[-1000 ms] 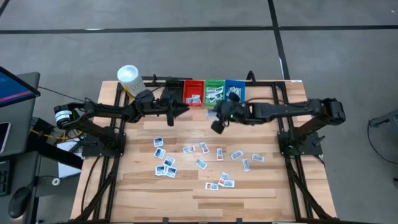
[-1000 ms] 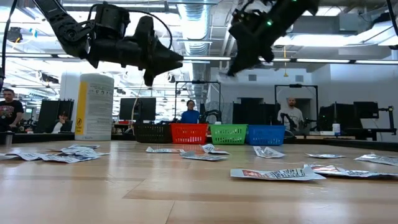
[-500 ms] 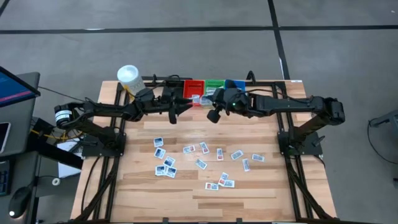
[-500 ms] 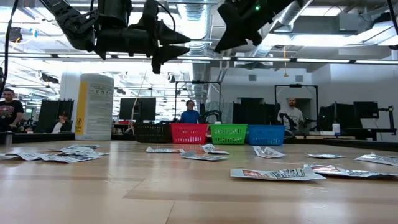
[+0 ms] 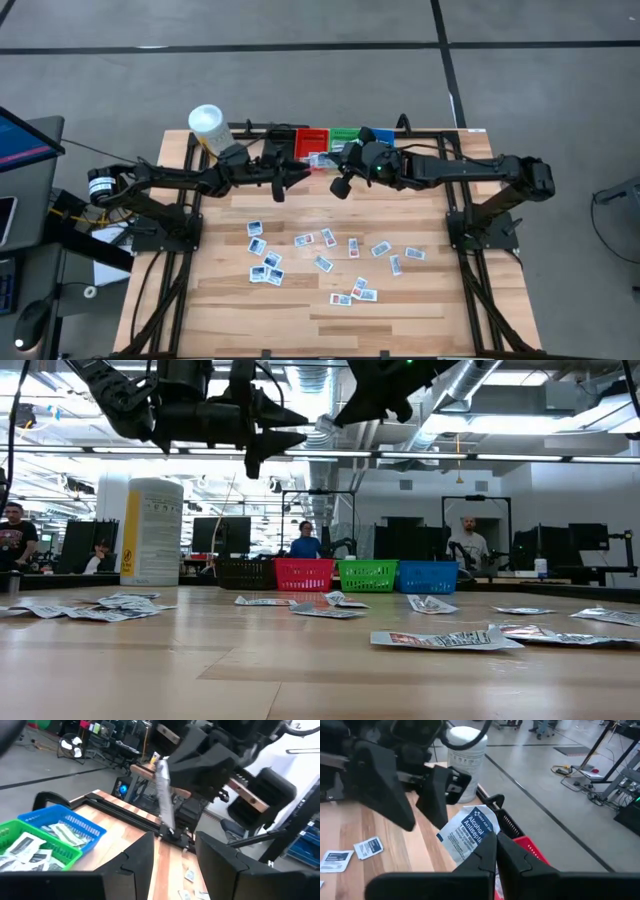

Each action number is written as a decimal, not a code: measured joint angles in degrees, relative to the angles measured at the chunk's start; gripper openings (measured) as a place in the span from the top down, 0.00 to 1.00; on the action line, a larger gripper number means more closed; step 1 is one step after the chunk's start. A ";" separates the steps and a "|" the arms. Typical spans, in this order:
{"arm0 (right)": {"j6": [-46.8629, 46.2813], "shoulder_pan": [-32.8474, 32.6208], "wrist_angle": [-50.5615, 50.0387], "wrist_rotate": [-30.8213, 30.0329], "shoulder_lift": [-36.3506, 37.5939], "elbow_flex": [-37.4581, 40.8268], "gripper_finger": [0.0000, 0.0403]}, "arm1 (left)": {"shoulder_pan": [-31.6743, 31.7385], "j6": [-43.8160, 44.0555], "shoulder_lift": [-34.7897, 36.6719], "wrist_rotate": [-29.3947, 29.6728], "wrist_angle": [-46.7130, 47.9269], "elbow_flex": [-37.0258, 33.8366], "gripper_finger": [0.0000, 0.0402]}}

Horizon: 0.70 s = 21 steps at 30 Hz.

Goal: Pick & Place First Aid Supplies
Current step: Put the alcohol pad into the red bin

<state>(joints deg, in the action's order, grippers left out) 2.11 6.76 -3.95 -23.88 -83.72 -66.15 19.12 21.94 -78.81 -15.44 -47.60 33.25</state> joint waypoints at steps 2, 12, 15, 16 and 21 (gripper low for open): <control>0.00 0.00 -0.04 0.02 -0.02 0.00 1.00 | -0.35 -0.01 0.00 -0.01 0.01 0.72 0.64; -0.02 -0.94 0.35 0.02 -0.02 0.00 1.00 | -0.68 -0.28 -3.27 0.44 0.17 4.83 0.64; 0.00 -1.33 0.35 0.02 -0.02 0.00 1.00 | -1.59 -0.25 -5.88 0.42 0.29 6.29 0.64; -0.01 -1.51 0.33 0.02 -0.03 0.00 1.00 | -1.83 -0.25 -6.55 0.35 0.25 6.83 0.64; 0.00 -1.88 0.15 0.02 -0.04 0.00 1.00 | -2.34 -0.27 -8.22 0.41 0.16 8.42 0.64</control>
<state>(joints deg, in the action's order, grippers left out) 2.11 4.89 -3.79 -23.86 -83.77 -66.15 16.78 21.67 -87.03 -15.03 -47.44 41.67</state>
